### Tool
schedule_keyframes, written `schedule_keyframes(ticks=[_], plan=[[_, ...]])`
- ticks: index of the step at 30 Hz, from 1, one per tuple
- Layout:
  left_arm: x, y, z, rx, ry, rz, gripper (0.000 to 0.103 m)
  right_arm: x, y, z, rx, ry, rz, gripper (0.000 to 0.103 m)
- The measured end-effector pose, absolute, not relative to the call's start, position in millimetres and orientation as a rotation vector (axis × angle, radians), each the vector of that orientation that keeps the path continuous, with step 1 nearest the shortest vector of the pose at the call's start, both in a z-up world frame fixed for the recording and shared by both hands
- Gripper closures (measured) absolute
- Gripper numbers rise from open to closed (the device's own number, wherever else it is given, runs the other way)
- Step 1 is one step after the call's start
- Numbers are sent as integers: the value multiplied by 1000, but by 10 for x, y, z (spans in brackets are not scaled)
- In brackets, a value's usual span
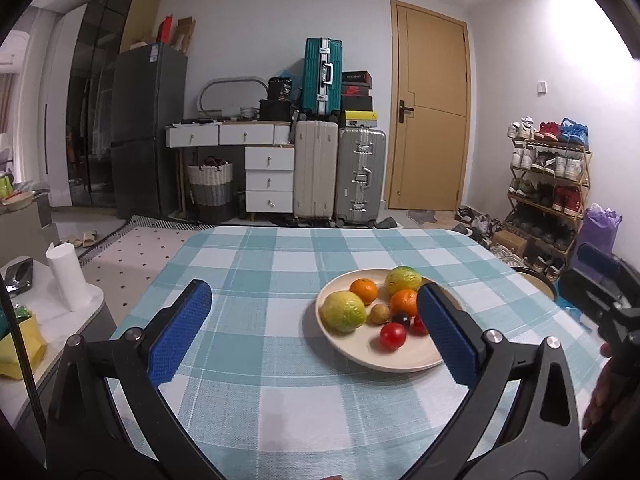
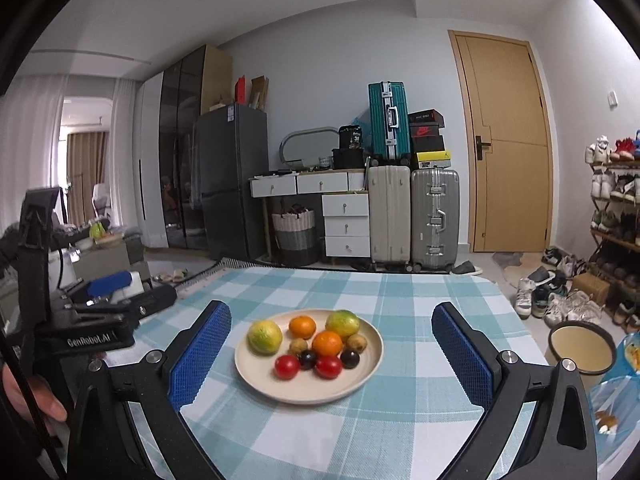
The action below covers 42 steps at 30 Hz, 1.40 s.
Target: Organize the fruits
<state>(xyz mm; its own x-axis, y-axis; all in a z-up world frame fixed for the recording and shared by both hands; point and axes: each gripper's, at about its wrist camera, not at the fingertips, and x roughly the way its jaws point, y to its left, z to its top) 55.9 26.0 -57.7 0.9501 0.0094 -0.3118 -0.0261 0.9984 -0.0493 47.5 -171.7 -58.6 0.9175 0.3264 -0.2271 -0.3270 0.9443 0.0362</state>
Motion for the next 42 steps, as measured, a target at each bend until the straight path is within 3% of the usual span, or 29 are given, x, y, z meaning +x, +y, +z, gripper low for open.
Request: schedule_keyframes(ticks=[17, 42], plan=[[614, 325, -926, -58, 341, 13, 0, 448, -1776, -1000, -64, 265, 301, 0], [622, 258, -936, -16, 323, 9, 0, 527, -1765, -1032, -57, 307, 309, 0]])
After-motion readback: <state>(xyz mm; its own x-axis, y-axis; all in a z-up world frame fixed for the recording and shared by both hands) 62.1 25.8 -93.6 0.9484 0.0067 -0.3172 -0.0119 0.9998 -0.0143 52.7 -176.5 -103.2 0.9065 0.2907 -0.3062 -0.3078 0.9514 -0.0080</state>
